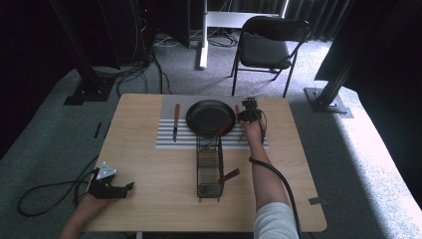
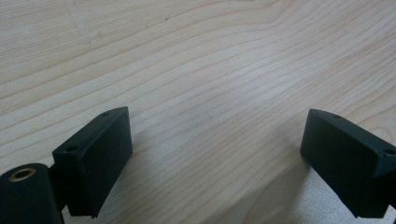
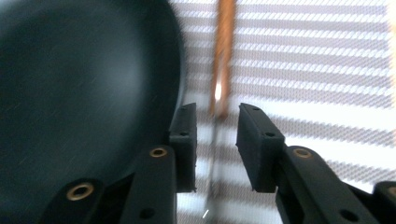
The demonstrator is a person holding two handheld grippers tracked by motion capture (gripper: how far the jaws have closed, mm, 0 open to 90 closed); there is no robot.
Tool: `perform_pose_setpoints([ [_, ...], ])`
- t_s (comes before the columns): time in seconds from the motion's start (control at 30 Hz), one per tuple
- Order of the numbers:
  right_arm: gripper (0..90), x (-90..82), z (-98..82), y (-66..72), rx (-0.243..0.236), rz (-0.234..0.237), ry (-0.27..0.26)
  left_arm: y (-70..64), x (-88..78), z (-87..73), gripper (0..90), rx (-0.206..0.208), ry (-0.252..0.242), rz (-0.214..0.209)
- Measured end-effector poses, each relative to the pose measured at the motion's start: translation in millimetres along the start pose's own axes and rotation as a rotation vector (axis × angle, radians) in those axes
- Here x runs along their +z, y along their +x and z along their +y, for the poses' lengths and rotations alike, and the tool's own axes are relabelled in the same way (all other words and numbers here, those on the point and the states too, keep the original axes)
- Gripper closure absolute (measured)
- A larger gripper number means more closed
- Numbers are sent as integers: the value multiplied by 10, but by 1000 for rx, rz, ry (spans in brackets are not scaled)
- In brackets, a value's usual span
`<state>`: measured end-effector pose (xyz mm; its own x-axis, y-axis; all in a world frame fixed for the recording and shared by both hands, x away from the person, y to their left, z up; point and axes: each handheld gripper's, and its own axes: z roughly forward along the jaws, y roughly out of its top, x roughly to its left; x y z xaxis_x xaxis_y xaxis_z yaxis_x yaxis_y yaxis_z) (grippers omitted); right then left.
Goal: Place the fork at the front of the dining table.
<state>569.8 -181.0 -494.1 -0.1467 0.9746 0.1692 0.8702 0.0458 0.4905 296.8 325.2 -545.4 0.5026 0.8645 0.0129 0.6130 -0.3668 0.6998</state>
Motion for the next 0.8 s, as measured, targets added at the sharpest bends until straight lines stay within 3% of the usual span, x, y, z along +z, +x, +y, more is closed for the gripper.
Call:
perform_pose_setpoints([
  [0.2, 728, -156, -235, 60, -18, 41, -6, 1, 0, 0, 89, 1, 1, 0],
  [0.27, 738, -208, -296, 78, -46, 24, -5, 0, 0, 0, 89, 0, 1, 0],
  [0.4, 784, -244, -381, 56, -52, 24, 4, 0, 0, 1, 89, 0, 1, 0],
  [0.63, 823, -197, -470, -69, -9, 30, 14, 1, 0, 1, 89, 1, 1, 0],
  [0.8, 788, -195, -492, -182, 14, 26, 11, 1, 0, 1, 89, 1, 1, 0],
])
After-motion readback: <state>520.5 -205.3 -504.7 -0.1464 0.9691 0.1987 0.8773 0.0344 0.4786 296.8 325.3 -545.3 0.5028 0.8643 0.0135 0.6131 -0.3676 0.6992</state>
